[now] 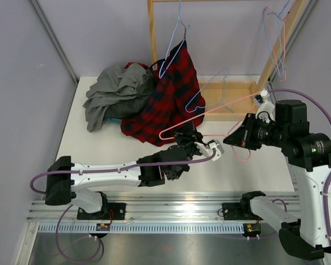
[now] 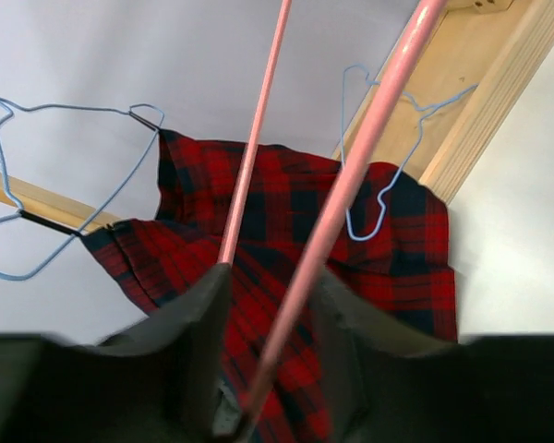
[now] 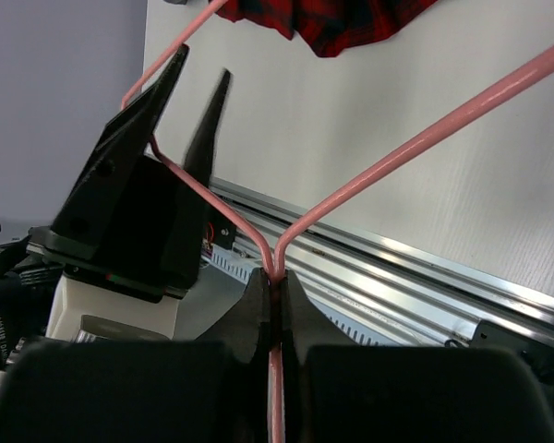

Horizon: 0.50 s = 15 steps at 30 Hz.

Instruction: Remove the skirt from the hanger

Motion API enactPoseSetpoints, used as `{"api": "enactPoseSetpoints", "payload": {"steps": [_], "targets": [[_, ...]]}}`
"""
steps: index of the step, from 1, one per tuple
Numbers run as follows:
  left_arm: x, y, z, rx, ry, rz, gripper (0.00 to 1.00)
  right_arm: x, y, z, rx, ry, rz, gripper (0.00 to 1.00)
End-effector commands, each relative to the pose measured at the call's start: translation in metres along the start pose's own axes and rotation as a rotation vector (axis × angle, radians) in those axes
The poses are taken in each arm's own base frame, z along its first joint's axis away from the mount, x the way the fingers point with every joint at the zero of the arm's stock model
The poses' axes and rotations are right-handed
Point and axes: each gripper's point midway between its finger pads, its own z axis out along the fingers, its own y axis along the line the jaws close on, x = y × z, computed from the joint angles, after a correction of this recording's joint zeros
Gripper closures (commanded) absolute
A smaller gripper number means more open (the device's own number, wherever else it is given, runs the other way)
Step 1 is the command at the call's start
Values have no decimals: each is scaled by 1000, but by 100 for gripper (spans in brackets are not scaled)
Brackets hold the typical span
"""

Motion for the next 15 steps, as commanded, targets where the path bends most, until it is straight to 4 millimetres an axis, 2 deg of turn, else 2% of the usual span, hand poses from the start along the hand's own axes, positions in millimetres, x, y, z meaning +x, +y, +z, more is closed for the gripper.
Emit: {"api": "enactPoseSetpoints", "payload": {"steps": [1, 2, 3, 5, 11, 13, 14, 15], "targets": [[-17, 20, 4, -31, -37, -75, 76, 0, 18, -11, -70, -9, -33, 100], [-16, 22, 4, -39, -34, -81, 87, -1, 20, -12, -76, -12, -35, 100], [-15, 23, 4, -43, -29, -83, 94, -1, 20, -12, -77, -13, -34, 100], [-14, 25, 4, -42, -28, -91, 99, -1, 21, -12, -83, -12, -35, 100], [-17, 29, -5, 2, -43, -165, 100, -1, 22, -12, -93, -17, -37, 100], [-21, 36, -9, 0, -53, -232, 100, -2, 22, -11, -90, -16, -36, 100], [-17, 33, -11, 28, -33, -234, 100, -2, 23, -11, -93, -17, -36, 100], [-17, 33, -12, 41, -31, -260, 100, -3, 23, -11, -93, -20, -34, 78]]}}
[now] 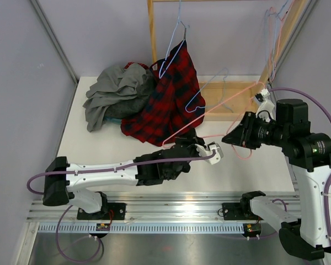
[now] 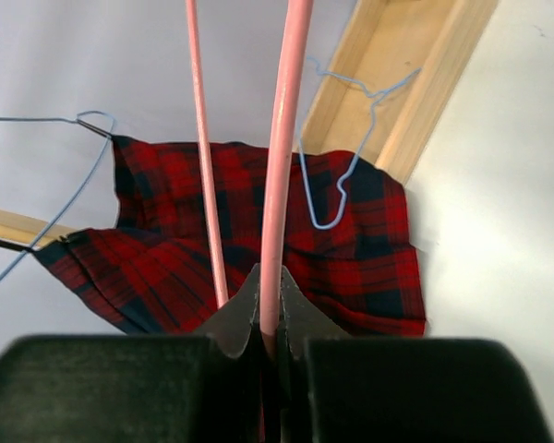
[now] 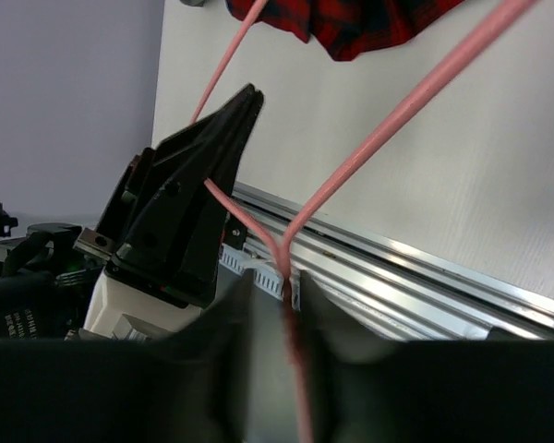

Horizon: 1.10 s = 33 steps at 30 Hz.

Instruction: Remove the skirt from the hanger

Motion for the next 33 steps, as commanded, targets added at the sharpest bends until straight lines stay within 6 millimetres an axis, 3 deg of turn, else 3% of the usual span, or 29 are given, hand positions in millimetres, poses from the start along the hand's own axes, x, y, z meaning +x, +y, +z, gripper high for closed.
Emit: {"api": "enactPoseSetpoints", "payload": {"steps": [1, 4, 12, 15, 18, 19, 21, 22, 24, 26, 27, 28, 29, 30, 31, 32, 33], "targets": [[-25, 51, -17, -65, -68, -323, 100, -4, 15, -6, -61, -20, -22, 52], [-23, 45, -23, -9, -48, -379, 100, -14, 17, -9, -51, -72, -27, 1], [-2, 16, -33, 76, -6, -449, 100, -41, 27, -11, -57, -161, -26, 1], [-4, 6, -33, 148, 1, -561, 100, -68, 20, -30, 51, -310, -47, 0], [-6, -5, -24, 218, 35, -660, 100, -85, 36, -59, 44, -448, -67, 0], [-15, 6, -22, 213, 24, -689, 100, -94, 42, -73, 41, -525, -79, 1], [-20, 4, -11, 232, 42, -728, 100, -98, 48, -102, 37, -664, -67, 1], [-33, 20, -7, 218, 24, -755, 100, -103, 54, -114, 21, -728, -77, 1], [-39, 24, 10, 220, 36, -778, 100, -99, 59, -139, -1, -826, -80, 0], [-55, 58, 22, 176, 18, -841, 100, -96, 56, -146, 8, -861, -67, 1], [-49, 43, 39, 192, 78, -839, 100, -90, 51, -151, 23, -881, -61, 0], [-69, 76, 42, 160, 22, -888, 100, -87, 47, -153, 29, -888, -49, 1], [-66, 84, 56, 154, 29, -906, 100, -84, 44, -156, 37, -903, -38, 1], [-63, 88, 63, 148, 48, -923, 100, -77, 36, -160, 50, -932, -27, 1], [-58, 80, 85, 147, 83, -924, 100, -73, 37, -164, 36, -952, -22, 1], [-68, 117, 91, 102, 27, -964, 100, -69, 36, -166, 29, -959, -18, 1], [-66, 125, 96, 93, 43, -979, 100, -62, 34, -168, 22, -964, -14, 1]]}}
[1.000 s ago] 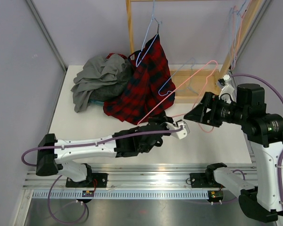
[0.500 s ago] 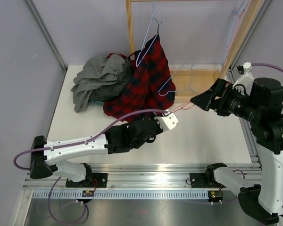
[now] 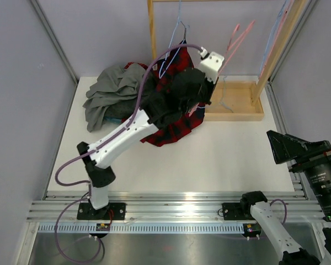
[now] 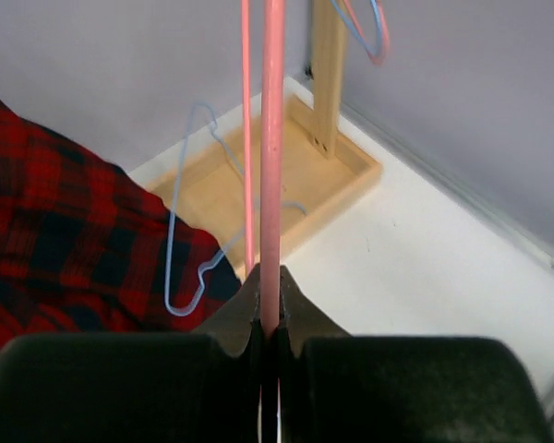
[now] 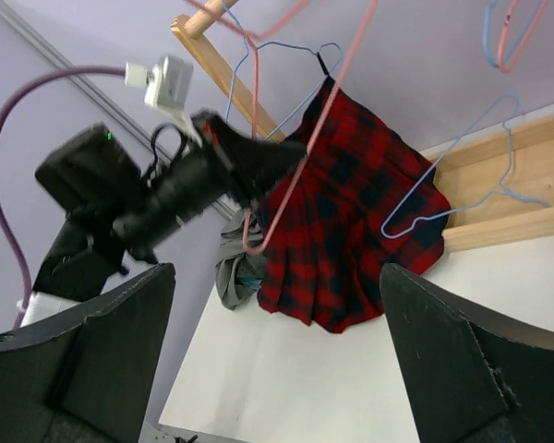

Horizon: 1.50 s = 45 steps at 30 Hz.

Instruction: Remove the skirt from the hanger

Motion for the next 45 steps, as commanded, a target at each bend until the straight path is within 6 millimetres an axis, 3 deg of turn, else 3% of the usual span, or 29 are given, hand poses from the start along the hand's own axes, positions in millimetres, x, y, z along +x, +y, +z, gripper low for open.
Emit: {"api": "enactPoseSetpoints", "payload": {"steps": [1, 2, 3, 4, 6, 7, 10, 11, 12, 14, 15, 18, 23, 28, 35, 42, 45], "targets": [[-10, 31, 39, -41, 27, -101, 100, 2, -14, 4, 55, -36, 43, 0], [-17, 38, 44, -46, 10, -116, 100, 5, -15, 2, 57, -26, 44, 1], [-40, 47, 43, -60, -51, -148, 100, 8, -16, 2, 57, -10, 45, 0], [-41, 68, 51, -98, -65, -168, 100, 13, -18, 1, 67, 8, 50, 1], [-41, 84, 65, -114, -98, -225, 100, 21, -18, -1, 56, 40, 56, 0], [-38, 105, 71, -149, -109, -246, 100, 23, -18, -1, 53, 46, 64, 0], [-47, 128, 81, -160, -183, -295, 100, 32, -20, -2, 42, 63, 81, 0], [-49, 131, 89, -159, -205, -289, 100, 39, -22, 0, 39, 78, 87, 1], [-67, 132, 86, -147, -253, -284, 100, 41, -23, 0, 38, 82, 93, 1], [-73, 135, 93, -154, -283, -264, 100, 49, -28, 3, 51, 102, 95, 1], [-86, 138, 89, -159, -327, -267, 100, 51, -30, 4, 55, 110, 95, 1], [-100, 149, 87, -182, -397, -281, 100, 56, -34, 6, 66, 117, 99, 1], [-99, 169, 98, -173, -427, -356, 100, 63, -38, 10, 72, 130, 108, 1], [-87, 192, 121, -82, -438, -464, 100, 72, -41, 13, 72, 149, 134, 1], [-104, 238, 115, -37, -541, -588, 100, 94, -55, 18, 104, 196, 160, 1], [-106, 234, 116, -13, -542, -599, 100, 107, -65, 26, 123, 226, 164, 2], [-85, 217, 125, 29, -448, -599, 100, 108, -64, 28, 116, 237, 162, 2]]}}
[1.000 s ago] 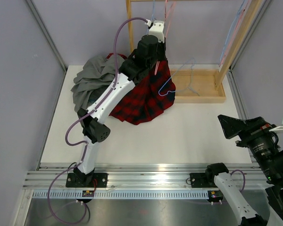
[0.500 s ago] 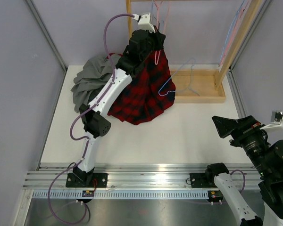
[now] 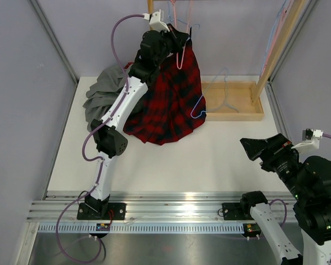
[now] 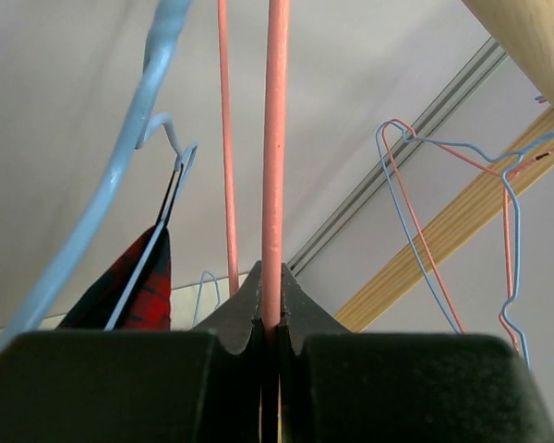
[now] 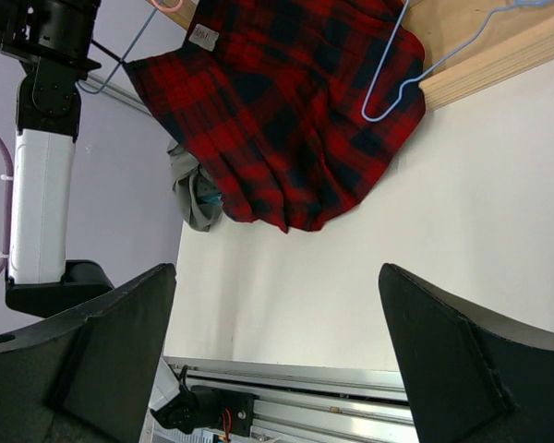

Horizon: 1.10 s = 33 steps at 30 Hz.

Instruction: Remove the skirt from the hanger

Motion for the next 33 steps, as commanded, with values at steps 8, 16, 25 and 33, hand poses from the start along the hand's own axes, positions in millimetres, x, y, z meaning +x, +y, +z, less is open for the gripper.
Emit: {"api": "enactPoseSetpoints", "payload": {"steps": [8, 16, 25, 33], "targets": [[57, -3, -10, 49, 235, -96, 100, -6, 17, -8, -72, -17, 6, 2], [89, 9, -20, 18, 351, -108, 78, -7, 18, -22, -72, -25, 7, 2], [59, -11, -56, 31, 330, -38, 1, -10, 23, -32, -83, -40, 8, 1], [10, -77, -106, 124, 300, 17, 1, -23, 30, -40, -91, -82, -22, 1]]}}
